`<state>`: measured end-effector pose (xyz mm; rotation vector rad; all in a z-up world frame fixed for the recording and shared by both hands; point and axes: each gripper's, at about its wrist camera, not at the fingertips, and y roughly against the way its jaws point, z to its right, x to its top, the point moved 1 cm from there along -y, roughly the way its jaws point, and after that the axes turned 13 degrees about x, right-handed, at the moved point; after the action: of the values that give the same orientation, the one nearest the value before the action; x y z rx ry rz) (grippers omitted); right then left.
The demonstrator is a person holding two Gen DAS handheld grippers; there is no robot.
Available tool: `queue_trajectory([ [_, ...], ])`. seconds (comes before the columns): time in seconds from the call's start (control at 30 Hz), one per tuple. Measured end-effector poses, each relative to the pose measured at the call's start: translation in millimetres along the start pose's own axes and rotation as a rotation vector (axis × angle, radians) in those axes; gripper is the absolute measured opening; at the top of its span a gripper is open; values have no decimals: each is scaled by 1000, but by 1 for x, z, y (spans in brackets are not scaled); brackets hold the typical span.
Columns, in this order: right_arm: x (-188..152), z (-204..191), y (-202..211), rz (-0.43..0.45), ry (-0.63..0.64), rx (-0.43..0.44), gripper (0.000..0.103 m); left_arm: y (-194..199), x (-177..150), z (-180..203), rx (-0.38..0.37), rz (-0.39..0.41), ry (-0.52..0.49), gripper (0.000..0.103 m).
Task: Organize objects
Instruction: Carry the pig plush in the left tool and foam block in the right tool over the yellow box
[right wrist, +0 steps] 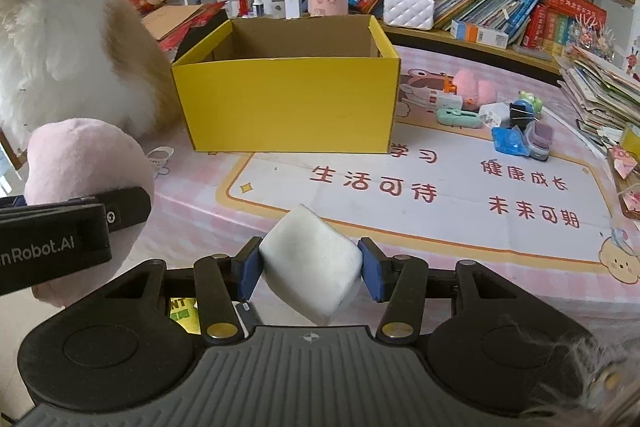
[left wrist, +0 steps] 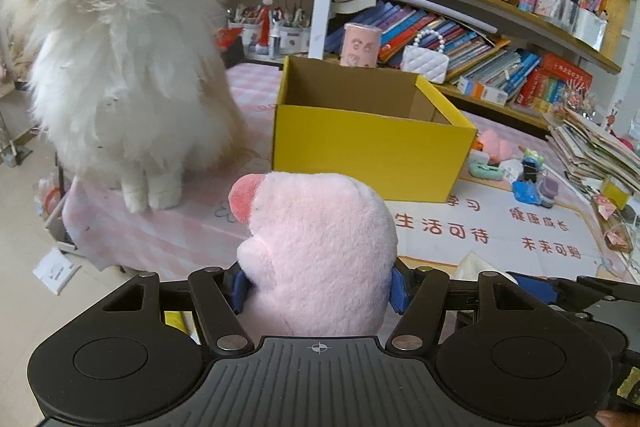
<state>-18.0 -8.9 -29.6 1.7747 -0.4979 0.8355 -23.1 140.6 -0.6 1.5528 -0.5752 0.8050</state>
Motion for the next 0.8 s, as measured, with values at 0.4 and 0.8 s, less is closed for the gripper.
queue_trajectory([
  [0.4, 31, 7, -9, 93, 46, 5, 47, -5, 33, 11, -14, 78, -23, 62],
  [0.8, 138, 42, -49, 224, 134, 21, 47, -54, 123, 33, -19, 179, 23, 63],
])
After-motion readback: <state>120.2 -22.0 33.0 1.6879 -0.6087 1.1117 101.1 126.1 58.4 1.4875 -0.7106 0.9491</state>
